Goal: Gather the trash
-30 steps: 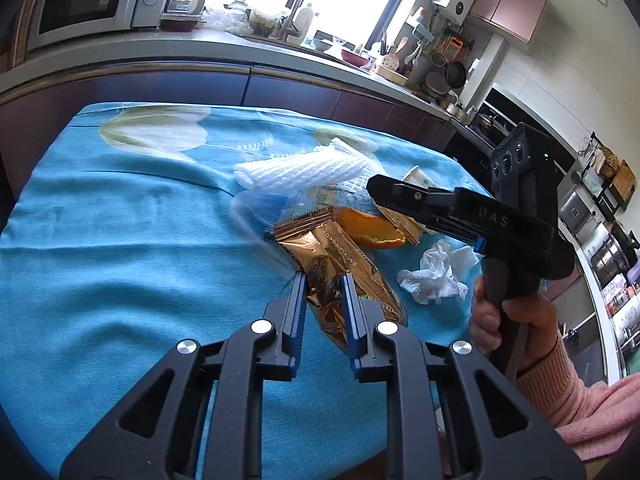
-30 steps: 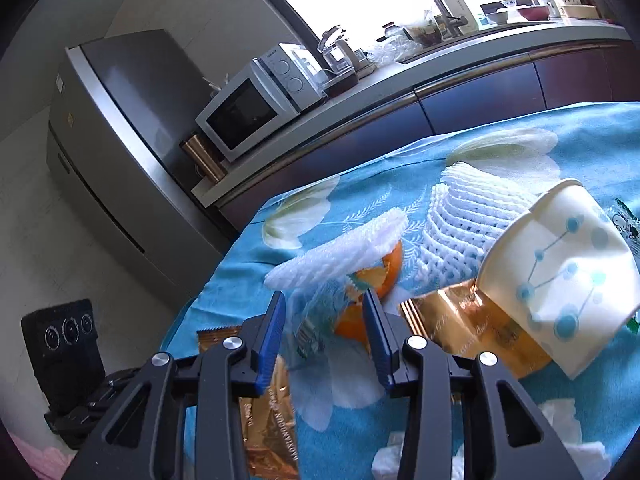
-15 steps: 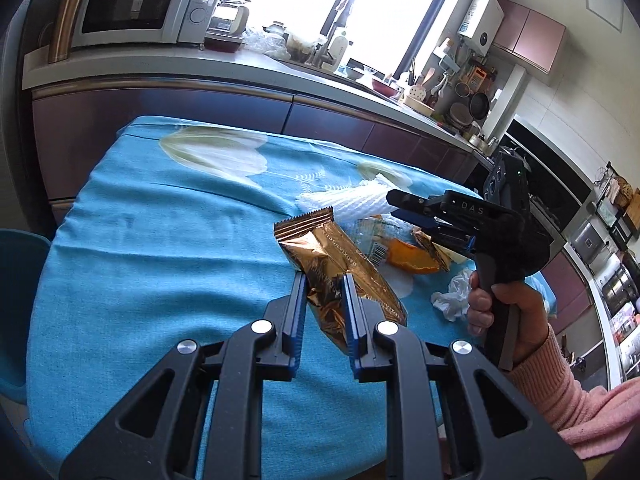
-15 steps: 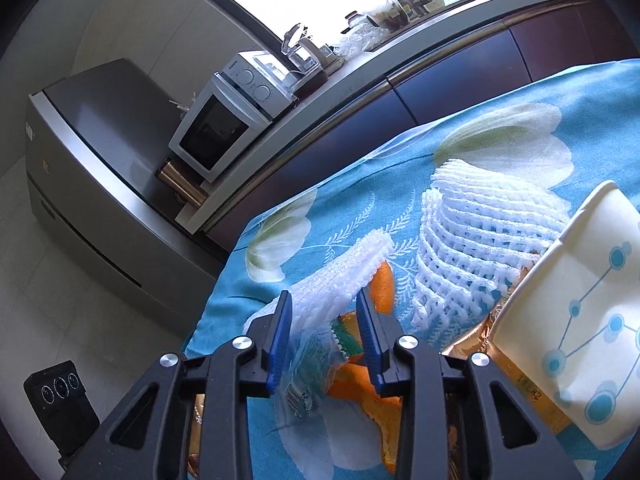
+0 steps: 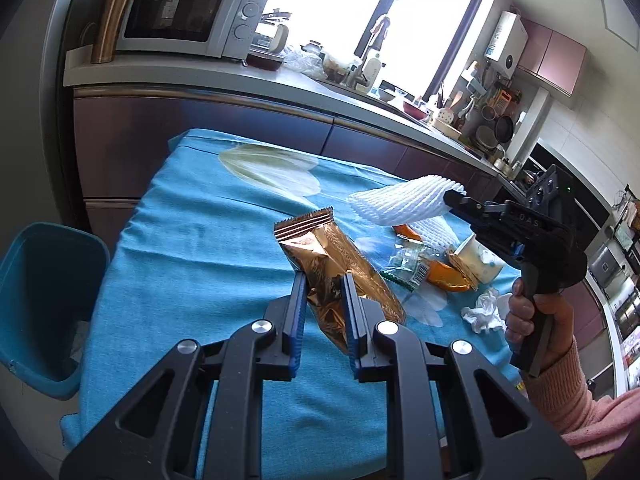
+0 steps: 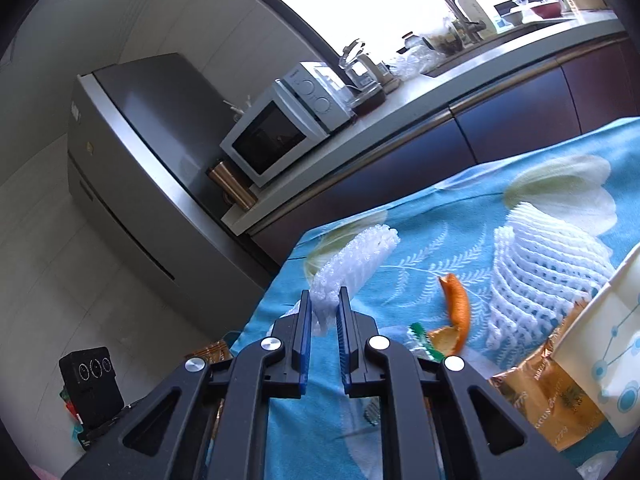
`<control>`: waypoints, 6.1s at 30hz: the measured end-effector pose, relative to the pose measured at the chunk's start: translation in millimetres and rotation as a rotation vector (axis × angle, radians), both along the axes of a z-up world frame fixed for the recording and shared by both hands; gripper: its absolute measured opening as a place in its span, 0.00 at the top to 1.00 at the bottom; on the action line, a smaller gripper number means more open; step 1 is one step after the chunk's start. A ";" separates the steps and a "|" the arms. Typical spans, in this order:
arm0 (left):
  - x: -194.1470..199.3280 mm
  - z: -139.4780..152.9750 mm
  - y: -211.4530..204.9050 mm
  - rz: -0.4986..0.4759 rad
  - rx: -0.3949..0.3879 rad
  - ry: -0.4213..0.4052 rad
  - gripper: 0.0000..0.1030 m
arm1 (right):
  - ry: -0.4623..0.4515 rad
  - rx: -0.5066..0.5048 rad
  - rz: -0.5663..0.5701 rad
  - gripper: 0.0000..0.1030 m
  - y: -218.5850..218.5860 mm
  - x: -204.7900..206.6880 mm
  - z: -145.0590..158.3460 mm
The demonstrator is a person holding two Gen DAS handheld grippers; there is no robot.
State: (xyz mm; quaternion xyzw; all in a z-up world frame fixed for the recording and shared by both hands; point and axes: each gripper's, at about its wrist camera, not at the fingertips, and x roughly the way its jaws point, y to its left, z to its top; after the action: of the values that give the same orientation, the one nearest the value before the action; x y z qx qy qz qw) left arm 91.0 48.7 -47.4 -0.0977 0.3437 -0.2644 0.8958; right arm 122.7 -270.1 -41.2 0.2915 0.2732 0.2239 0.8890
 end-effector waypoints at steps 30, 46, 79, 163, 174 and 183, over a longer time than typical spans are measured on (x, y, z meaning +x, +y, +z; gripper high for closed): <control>-28.5 22.5 149.7 0.335 0.018 -0.049 0.82 | -0.073 -0.028 0.400 0.89 162.6 27.3 30.9; -12.2 -14.1 226.1 0.514 0.072 0.042 0.82 | -0.018 -0.101 0.547 0.89 259.2 55.8 15.4; 52.9 -91.9 245.8 0.569 0.182 0.226 0.84 | 0.174 -0.318 0.637 0.83 377.3 91.8 -44.5; 52.5 -52.4 -197.7 -0.322 0.284 0.047 0.63 | 0.167 -0.180 -0.377 0.58 -123.0 -80.6 -44.5; 53.9 -55.0 -194.7 -0.327 0.263 0.073 0.92 | 0.149 -0.135 -0.344 0.96 -123.6 -80.7 -43.1; 44.1 -37.4 -180.6 -0.298 0.250 0.003 0.87 | 0.101 -0.124 -0.347 0.98 -124.8 -87.8 -33.0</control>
State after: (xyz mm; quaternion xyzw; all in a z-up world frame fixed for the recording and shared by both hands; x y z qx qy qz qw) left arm 135.1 -131.9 -84.8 0.0660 0.3860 -0.3492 0.8513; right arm 34.9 -394.9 -74.2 0.2899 0.2764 0.0351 0.9156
